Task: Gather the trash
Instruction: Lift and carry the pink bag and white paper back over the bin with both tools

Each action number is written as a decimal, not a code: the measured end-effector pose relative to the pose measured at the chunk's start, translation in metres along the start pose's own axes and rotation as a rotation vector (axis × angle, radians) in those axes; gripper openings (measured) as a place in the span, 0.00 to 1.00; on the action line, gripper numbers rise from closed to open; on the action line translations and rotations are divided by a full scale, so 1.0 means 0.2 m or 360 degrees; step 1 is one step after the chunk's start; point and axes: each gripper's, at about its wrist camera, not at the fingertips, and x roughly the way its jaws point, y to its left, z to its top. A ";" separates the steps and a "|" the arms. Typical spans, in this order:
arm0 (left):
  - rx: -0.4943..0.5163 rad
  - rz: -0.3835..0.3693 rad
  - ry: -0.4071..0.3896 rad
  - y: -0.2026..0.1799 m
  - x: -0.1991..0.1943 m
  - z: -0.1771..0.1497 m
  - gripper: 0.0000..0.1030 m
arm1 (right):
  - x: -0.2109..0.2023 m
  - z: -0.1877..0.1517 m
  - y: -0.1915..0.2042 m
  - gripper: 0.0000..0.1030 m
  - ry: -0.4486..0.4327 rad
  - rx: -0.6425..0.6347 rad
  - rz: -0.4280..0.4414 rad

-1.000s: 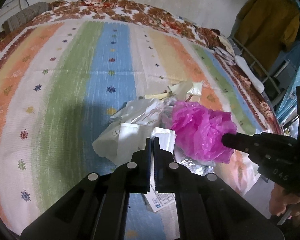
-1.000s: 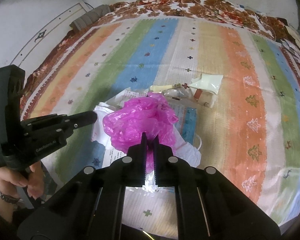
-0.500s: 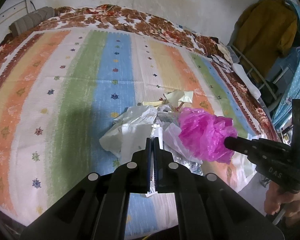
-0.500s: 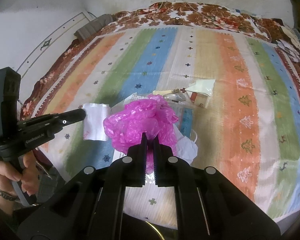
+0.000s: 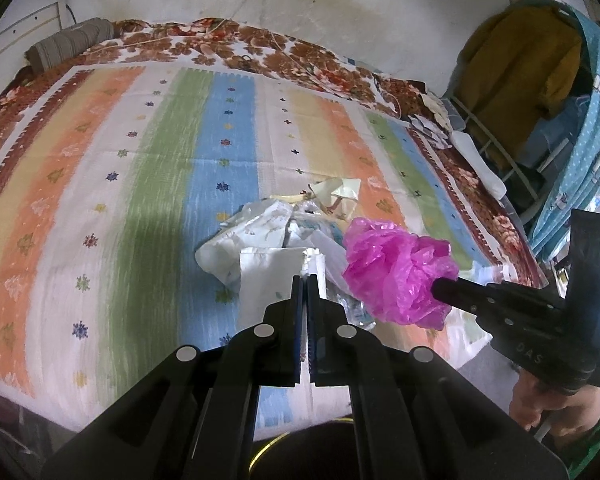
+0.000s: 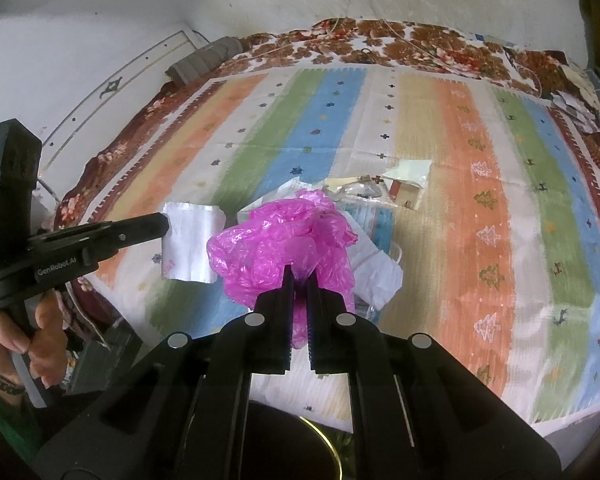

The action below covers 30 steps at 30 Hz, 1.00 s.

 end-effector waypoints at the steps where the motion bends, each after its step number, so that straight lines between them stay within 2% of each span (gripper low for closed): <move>1: -0.0007 -0.0013 -0.0007 -0.01 -0.02 -0.01 0.01 | -0.02 -0.01 0.01 0.04 -0.0006 -0.0003 0.0002; 7: -0.0060 -0.0046 -0.0040 -0.04 -0.15 -0.06 0.01 | -0.10 -0.09 0.03 0.04 -0.0025 -0.0012 -0.0004; 16: 0.0071 -0.0121 -0.0152 -0.18 -0.37 -0.18 0.01 | -0.21 -0.21 0.09 0.04 -0.0035 -0.0030 0.0023; 24: 0.0066 -0.0116 -0.0148 -0.22 -0.47 -0.31 0.01 | -0.35 -0.33 0.17 0.04 -0.0119 -0.0079 -0.0006; 30: 0.0071 -0.0107 -0.0144 -0.25 -0.50 -0.42 0.01 | -0.41 -0.44 0.19 0.04 -0.0134 -0.0101 -0.0014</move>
